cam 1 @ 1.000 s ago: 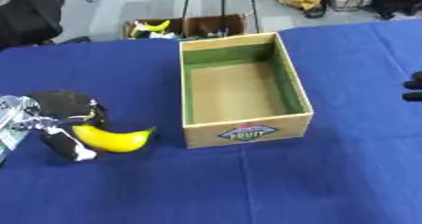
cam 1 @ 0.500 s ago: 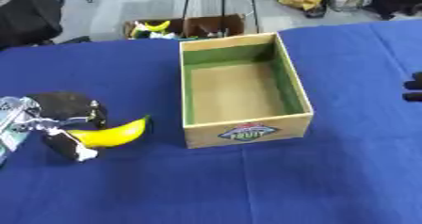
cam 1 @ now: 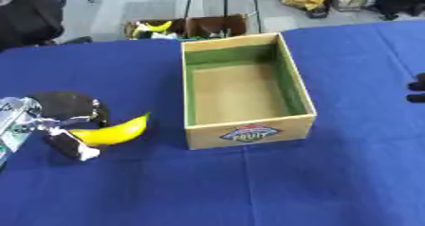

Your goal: Pick up objects on the table and place them in the box.

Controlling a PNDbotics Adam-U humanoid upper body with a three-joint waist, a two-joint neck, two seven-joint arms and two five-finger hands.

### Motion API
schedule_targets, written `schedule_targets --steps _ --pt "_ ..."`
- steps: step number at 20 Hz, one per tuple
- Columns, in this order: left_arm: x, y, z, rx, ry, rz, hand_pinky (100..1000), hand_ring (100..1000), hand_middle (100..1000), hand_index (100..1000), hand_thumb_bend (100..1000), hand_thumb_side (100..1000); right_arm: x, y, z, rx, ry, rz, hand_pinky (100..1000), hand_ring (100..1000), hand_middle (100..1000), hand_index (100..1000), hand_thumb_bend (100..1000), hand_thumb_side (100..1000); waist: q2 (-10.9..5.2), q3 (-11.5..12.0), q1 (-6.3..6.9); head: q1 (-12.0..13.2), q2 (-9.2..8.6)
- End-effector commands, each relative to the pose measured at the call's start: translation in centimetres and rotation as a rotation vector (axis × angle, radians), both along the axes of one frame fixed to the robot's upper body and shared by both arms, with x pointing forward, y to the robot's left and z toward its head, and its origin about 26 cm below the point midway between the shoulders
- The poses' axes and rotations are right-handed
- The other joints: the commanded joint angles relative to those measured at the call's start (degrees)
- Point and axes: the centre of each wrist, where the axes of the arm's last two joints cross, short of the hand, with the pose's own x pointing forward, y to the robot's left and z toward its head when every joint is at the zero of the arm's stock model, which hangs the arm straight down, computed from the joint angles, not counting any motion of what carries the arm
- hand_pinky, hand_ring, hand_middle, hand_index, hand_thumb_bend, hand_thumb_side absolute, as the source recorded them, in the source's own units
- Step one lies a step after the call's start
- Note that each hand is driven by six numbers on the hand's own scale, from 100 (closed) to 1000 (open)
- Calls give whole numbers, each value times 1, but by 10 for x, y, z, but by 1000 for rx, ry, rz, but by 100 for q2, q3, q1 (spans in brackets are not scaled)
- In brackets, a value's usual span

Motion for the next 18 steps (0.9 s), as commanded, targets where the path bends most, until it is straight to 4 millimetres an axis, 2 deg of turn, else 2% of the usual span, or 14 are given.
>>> schedule_targets --steps 1,18 --pt "-4 10 22 14 -66 20 370 604 545 633 100 593 -2 -3 4 -10 -16 -6 629 675 634 860 100 1000 -130 8 -2 4 -33" --pt "-25 15 63 12 -160 43 379 612 546 634 100 587 -3 -6 2 -14 -6 -20 629 675 635 861 100 1000 -237 66 60 43 22"
